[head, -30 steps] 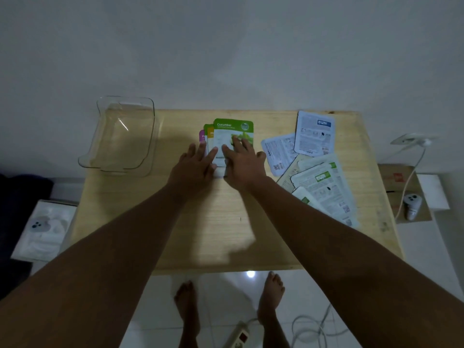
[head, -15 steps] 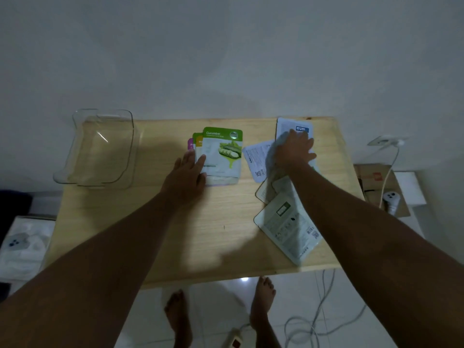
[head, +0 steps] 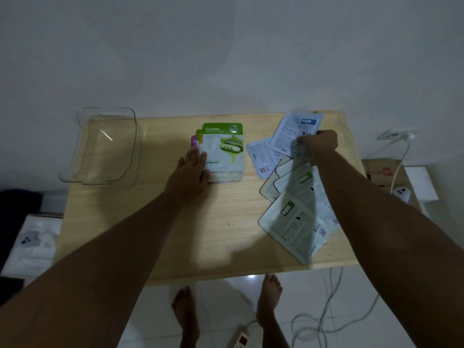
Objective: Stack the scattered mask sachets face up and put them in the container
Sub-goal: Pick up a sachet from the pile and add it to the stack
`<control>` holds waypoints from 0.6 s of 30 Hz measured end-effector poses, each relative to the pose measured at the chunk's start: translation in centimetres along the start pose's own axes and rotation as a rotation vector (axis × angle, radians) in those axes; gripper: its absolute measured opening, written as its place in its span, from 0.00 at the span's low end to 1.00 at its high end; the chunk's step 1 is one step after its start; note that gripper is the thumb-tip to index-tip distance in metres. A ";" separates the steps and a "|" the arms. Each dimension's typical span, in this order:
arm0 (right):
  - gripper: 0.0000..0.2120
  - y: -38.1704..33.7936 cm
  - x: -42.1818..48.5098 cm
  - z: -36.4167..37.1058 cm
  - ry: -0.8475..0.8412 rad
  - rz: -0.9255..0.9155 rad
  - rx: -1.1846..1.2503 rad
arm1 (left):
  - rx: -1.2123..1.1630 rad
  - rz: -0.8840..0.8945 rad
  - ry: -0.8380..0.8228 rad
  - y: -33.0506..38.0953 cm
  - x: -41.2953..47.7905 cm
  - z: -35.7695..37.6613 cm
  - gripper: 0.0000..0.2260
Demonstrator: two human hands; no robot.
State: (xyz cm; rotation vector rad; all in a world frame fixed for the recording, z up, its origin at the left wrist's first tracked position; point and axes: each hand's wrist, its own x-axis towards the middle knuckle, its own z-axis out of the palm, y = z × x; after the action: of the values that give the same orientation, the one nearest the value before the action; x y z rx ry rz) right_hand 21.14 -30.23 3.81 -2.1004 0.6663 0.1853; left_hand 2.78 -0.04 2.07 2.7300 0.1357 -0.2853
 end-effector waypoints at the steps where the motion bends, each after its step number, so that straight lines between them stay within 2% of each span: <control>1: 0.17 -0.5 -0.6 -0.2 -0.005 -0.043 0.024 | -0.011 -0.006 -0.003 0.1 0.0 -0.1 0.30; 4: 0.10 -3.8 -3.5 -0.7 -0.021 -0.273 0.028 | -0.051 -0.022 0.007 0.5 -0.3 -0.6 0.30; 8: 0.13 -7.5 -6.3 0.5 -0.075 -0.532 -0.152 | -0.080 -0.039 -0.019 0.1 -0.3 -1.0 0.32; 12: 0.17 -8.7 -10.0 4.2 -0.151 -0.606 -0.307 | -0.080 -0.021 -0.014 -0.1 -0.3 -1.3 0.27; 18: 0.10 -7.2 -15.4 10.8 -0.329 -0.611 -0.292 | -0.095 0.028 -0.021 -0.9 -0.4 -1.2 0.28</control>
State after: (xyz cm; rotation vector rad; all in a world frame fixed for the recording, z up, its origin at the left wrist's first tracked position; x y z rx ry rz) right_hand 13.19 -12.29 8.34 -2.3747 -0.2204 0.2851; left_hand 2.53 1.23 2.93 2.6315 0.1021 -0.2914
